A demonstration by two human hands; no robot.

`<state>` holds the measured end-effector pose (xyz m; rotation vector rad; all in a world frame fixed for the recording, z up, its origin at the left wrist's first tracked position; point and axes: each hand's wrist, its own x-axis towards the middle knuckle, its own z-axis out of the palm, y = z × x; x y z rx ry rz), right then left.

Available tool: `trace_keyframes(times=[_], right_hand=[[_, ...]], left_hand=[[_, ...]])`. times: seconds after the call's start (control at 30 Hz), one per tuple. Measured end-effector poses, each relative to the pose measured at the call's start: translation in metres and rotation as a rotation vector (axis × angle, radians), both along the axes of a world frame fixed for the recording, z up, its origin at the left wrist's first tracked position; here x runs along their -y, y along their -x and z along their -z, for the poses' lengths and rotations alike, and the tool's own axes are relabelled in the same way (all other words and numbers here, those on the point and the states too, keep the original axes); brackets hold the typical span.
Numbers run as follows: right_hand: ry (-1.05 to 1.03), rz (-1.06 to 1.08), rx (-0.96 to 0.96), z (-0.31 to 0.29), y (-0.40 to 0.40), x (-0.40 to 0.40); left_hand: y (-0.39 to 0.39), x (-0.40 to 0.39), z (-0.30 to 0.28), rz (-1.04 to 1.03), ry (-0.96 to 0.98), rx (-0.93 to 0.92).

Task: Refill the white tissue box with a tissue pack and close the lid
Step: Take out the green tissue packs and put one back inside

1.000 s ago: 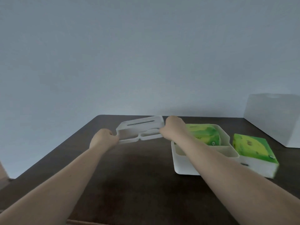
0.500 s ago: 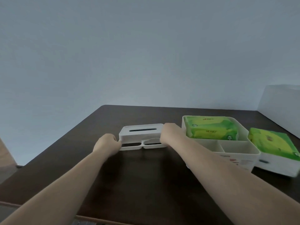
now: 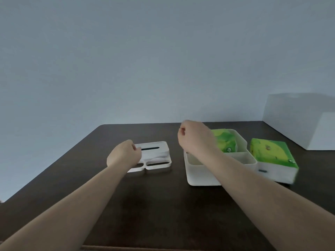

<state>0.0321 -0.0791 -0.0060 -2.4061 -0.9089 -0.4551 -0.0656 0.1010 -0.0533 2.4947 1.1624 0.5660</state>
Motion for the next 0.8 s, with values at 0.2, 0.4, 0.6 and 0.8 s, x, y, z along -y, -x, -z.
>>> trace_keyframes(times=[0.2,0.4,0.6,0.8], right_hand=[[-0.064,0.350,-0.100,-0.007,-0.053,0.085],[0.052,0.550,-0.422,0.010,-0.086,0.140],[0.223,0.566,-0.594,0.030,-0.100,0.159],[0.311,0.543,-0.629,0.032,-0.110,0.160]], left_hand=[[-0.052,0.065,-0.026,0.211,0.146,0.137],[-0.093,0.095,-0.037,0.232,0.147,0.070],[-0.108,0.103,-0.034,0.150,0.128,-0.056],[-0.111,0.108,-0.034,0.144,0.070,-0.108]])
